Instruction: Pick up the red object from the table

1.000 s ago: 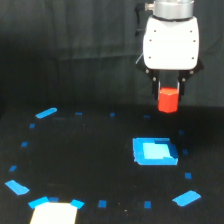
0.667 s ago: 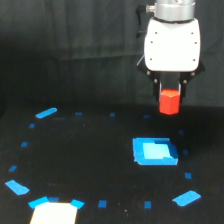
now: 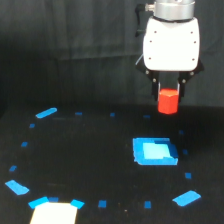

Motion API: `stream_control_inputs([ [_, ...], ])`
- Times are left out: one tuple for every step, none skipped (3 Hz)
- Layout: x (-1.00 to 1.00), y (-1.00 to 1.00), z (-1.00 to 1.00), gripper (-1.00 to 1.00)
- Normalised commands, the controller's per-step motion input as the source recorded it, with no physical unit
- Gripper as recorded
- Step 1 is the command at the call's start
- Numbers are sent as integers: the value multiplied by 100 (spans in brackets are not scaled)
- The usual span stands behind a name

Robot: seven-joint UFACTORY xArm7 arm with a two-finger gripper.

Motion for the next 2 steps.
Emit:
stream_control_inputs([
  [12,19,-33,-100],
  [57,-32,-47,-100],
])
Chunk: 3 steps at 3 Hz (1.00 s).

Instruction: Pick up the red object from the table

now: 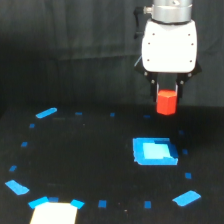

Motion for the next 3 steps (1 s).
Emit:
stream_control_inputs([
  [35,31,36,-100],
  [-15,52,89,-74],
  [100,23,80,-100],
])
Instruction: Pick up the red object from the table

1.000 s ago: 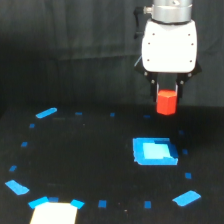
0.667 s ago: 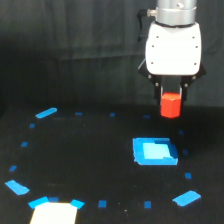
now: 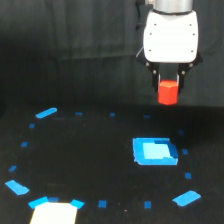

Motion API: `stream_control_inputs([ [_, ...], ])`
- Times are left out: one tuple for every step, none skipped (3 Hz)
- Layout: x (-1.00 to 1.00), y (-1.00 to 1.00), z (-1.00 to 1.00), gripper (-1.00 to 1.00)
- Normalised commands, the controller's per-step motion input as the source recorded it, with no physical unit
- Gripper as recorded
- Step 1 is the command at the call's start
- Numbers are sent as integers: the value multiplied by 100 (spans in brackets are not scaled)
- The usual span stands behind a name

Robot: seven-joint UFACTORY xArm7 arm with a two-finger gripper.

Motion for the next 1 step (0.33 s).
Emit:
stream_control_inputs([
  [8,-44,-9,-100],
])
